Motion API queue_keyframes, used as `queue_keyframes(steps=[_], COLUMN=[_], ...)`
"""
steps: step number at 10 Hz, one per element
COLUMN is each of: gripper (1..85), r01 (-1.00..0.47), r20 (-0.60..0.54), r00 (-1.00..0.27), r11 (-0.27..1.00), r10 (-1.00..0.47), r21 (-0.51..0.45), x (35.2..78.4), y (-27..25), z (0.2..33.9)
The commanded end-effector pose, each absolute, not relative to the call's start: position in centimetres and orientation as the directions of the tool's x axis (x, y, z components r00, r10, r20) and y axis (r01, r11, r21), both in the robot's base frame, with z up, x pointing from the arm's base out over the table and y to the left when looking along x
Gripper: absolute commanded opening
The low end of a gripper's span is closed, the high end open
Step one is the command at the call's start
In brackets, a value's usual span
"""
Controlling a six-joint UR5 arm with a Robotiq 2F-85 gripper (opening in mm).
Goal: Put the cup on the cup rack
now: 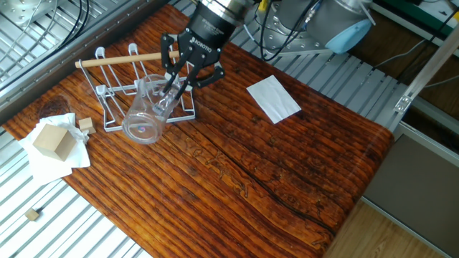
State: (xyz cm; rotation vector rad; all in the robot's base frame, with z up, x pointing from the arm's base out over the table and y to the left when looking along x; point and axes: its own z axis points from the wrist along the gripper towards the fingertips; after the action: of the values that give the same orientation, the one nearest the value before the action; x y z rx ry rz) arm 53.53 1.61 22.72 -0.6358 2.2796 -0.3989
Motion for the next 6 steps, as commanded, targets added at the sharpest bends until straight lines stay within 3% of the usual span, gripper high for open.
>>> queue_keyframes(steps=[1,6], gripper=[1.0,1.0], r01=[-0.324,-0.332], r20=[-0.583,-0.604], r00=[-0.601,-0.572], r11=[0.833,0.83], r10=[-0.547,-0.555], r21=[-0.448,-0.448], x=[52.72,52.25], y=[0.94,0.19], z=[23.29,23.17])
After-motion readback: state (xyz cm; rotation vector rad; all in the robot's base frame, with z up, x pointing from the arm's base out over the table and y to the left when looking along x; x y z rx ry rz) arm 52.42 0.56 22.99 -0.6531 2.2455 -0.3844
